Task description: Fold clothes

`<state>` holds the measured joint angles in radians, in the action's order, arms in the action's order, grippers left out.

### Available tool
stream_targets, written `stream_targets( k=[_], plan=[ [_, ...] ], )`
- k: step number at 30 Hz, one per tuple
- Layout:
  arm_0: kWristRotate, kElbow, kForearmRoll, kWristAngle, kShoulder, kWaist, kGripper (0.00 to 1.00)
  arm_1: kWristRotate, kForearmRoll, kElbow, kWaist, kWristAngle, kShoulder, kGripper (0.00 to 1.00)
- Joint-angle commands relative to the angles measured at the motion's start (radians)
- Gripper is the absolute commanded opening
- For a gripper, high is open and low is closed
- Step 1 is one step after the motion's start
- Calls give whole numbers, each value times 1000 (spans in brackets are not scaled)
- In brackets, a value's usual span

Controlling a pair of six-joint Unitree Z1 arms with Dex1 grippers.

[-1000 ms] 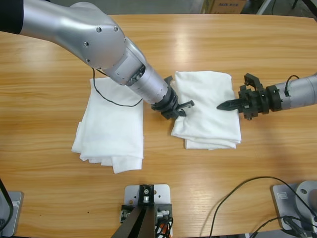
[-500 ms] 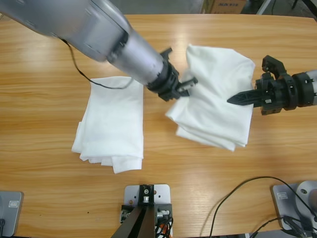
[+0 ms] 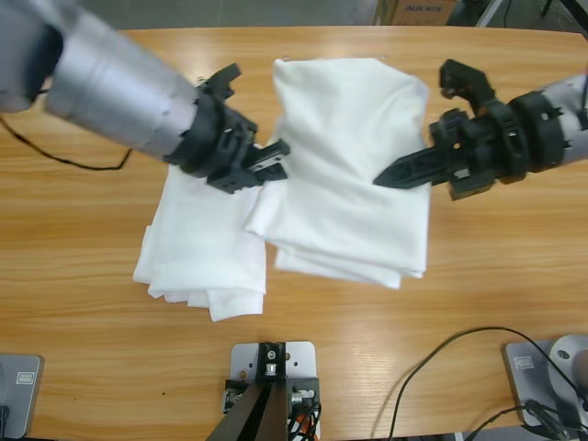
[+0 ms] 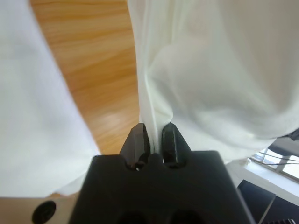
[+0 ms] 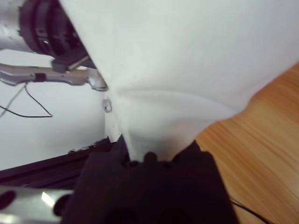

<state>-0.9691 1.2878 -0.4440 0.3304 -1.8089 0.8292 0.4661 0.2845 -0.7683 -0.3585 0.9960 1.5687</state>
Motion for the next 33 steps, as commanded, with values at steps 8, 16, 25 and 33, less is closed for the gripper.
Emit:
stream_targets(
  k=[8,16,25,33],
  plan=[
    [0,-263,-22,-55,272,-112,0,206,-119,-291,-304,-114,273,0],
    [1,-343,-128,-64,436,-138,0,239,-120,-356,-385,-129,341,0],
    [45,-407,-129,-55,423,-195,0,285,-205,-387,-434,-181,443,0],
    [70,-436,-63,-33,333,-228,0,292,-212,-394,-432,-186,493,0]
  ],
)
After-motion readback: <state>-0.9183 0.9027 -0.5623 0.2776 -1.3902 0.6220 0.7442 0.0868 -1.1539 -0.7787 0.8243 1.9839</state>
